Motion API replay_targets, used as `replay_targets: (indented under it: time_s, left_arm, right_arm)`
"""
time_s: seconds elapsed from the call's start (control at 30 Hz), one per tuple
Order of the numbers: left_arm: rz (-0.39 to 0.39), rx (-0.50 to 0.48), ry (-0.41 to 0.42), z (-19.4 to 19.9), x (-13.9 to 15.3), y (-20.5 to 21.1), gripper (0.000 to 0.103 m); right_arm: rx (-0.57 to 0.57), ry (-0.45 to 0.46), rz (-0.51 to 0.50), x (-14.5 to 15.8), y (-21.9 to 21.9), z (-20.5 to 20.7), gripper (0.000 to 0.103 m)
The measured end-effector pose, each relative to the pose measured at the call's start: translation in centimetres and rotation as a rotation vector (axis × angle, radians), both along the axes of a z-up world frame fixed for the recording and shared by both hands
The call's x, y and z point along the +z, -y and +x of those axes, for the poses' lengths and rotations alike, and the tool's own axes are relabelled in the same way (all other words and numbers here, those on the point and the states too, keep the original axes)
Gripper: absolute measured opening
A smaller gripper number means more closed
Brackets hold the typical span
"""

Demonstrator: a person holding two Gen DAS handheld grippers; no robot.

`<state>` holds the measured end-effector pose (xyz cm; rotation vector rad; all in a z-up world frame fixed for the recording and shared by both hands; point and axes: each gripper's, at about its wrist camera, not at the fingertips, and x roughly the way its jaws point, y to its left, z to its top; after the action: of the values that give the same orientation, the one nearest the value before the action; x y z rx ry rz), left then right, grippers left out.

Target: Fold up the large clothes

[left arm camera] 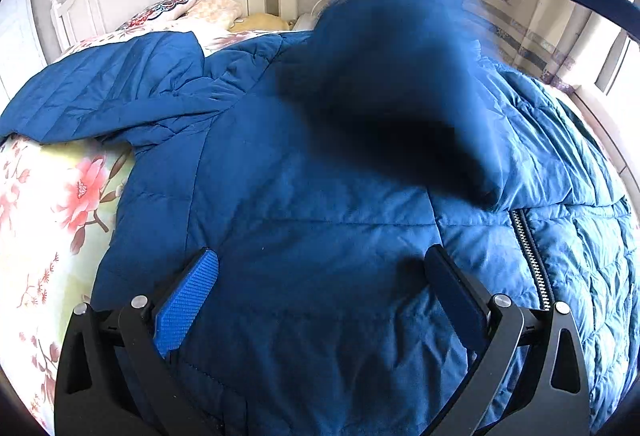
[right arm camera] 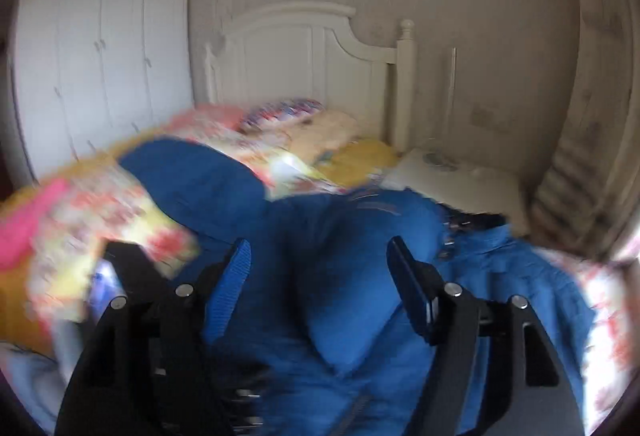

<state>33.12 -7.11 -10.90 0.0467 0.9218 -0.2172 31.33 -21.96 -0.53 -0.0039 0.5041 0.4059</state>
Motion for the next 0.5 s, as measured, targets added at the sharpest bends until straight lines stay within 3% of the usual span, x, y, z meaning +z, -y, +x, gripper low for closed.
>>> replay_targets:
  time_s: [0.1, 0.2, 0.27, 0.4, 0.47, 0.5]
  left_arm:
    - [-0.011, 0.000, 0.001, 0.0, 0.0, 0.0, 0.099]
    - [-0.018, 0.001, 0.002, 0.0, 0.0, -0.1, 0.099]
    - [-0.019, -0.001, 0.002, 0.0, 0.0, -0.1, 0.099]
    - [-0.060, -0.035, -0.019, 0.1, 0.3, -0.2, 0.099]
    - [-0.236, -0.066, -0.075, 0.9, 0.7, -1.4, 0.099]
    - [-0.388, -0.058, -0.122, 1.8, 0.9, -2.6, 0.099]
  right_arm:
    - [-0.087, -0.012, 0.139, 0.6, 5.0, -2.0, 0.074]
    - [-0.327, -0.074, 0.137, -0.5, 11.6, -2.3, 0.073]
    - [-0.470, -0.174, 0.127, -3.1, 16.2, -2.2, 0.072]
    - [-0.588, -0.315, 0.159, -9.1, 21.2, -2.1, 0.070]
    - [-0.599, -0.332, 0.273, -10.0, 23.2, -2.0, 0.069]
    - [-0.610, -0.320, 0.293, -10.2, 23.5, -2.3, 0.069]
